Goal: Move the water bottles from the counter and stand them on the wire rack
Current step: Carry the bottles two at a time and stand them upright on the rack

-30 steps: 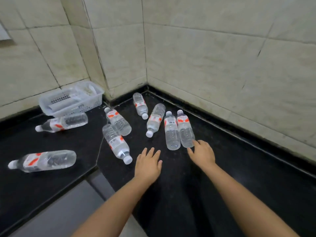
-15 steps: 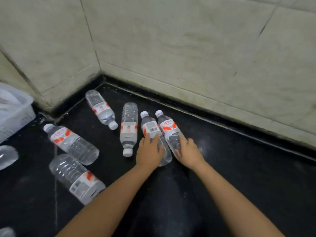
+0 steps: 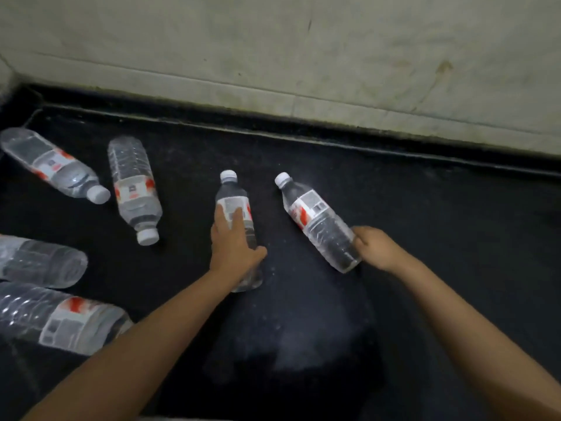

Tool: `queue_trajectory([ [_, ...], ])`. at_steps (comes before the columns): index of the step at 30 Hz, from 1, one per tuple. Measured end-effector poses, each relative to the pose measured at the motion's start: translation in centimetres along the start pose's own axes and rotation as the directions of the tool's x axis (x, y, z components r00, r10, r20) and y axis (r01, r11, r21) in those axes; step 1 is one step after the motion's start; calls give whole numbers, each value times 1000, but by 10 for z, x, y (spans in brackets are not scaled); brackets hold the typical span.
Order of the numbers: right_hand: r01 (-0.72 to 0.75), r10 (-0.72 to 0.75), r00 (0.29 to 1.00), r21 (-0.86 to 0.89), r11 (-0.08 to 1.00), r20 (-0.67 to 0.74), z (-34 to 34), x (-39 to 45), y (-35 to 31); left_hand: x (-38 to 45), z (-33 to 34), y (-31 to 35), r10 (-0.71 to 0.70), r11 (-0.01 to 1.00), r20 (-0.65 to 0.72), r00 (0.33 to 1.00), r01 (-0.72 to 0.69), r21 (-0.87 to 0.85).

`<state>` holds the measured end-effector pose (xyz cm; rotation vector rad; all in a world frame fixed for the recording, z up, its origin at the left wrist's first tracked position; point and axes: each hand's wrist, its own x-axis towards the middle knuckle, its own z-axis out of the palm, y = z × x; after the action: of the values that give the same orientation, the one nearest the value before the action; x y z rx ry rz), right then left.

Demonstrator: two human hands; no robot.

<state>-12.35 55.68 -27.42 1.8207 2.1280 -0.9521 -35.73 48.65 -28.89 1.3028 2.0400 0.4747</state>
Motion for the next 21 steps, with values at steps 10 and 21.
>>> queue_trajectory([
  [10, 149, -161, 981, -112, 982, -105, 11, 43, -69, -26, 38, 40, -45, 980, 87, 995, 27, 197],
  [21, 10, -17, 988, -49, 999, -153, 28, -13, -22, -9, 40, 31, -145, 988, 58, 988, 141, 66],
])
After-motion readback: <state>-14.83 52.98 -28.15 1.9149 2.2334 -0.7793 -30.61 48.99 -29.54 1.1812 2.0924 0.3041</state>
